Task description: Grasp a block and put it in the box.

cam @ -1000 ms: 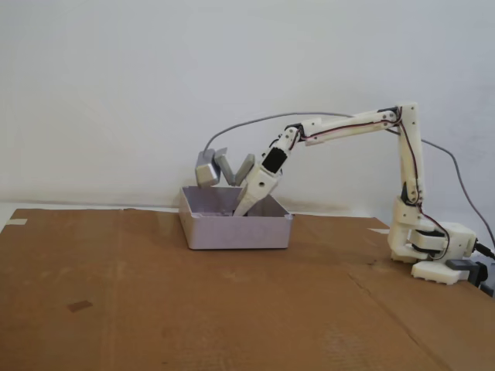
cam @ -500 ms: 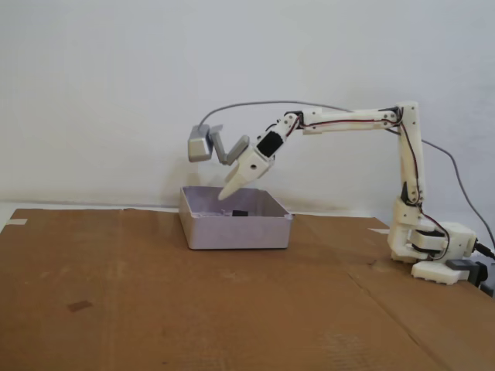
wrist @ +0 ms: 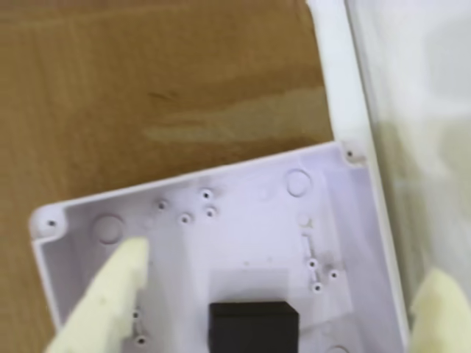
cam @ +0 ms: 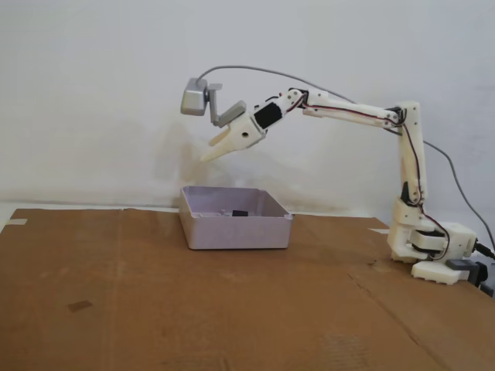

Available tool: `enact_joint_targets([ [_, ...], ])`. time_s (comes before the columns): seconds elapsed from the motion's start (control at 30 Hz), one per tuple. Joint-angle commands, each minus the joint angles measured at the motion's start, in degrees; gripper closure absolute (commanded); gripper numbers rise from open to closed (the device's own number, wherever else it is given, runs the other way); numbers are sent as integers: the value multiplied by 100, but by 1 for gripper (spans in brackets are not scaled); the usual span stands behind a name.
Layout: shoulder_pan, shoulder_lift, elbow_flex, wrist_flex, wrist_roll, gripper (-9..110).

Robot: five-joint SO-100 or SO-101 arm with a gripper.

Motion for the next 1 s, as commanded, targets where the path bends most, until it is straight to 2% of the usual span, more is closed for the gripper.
enact_joint_targets([
  [0.0,-211,369,-747,-193,-18,58],
  [0.07,-272,369,-721,-193,-18,62],
  [0.3,-387,369,-747,-193,-9,87],
  [0.47,-466,369,-747,-255,-9,101],
  [0.97,-738,325,-747,-264,0,101],
])
